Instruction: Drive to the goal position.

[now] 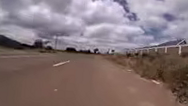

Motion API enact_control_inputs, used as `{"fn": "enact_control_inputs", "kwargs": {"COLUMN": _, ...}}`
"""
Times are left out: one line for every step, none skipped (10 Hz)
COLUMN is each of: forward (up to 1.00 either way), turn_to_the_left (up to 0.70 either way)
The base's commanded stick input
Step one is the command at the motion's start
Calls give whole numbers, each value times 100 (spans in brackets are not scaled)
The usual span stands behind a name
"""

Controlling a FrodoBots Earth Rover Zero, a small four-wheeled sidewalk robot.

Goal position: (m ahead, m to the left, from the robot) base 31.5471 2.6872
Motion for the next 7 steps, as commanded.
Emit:
{"fn": "enact_control_inputs", "kwargs": {"forward": 85, "turn_to_the_left": 0}}
{"fn": "enact_control_inputs", "kwargs": {"forward": 85, "turn_to_the_left": 0}}
{"fn": "enact_control_inputs", "kwargs": {"forward": 85, "turn_to_the_left": 0}}
{"fn": "enact_control_inputs", "kwargs": {"forward": 85, "turn_to_the_left": 0}}
{"fn": "enact_control_inputs", "kwargs": {"forward": 85, "turn_to_the_left": 0}}
{"fn": "enact_control_inputs", "kwargs": {"forward": 85, "turn_to_the_left": 0}}
{"fn": "enact_control_inputs", "kwargs": {"forward": 85, "turn_to_the_left": -3}}
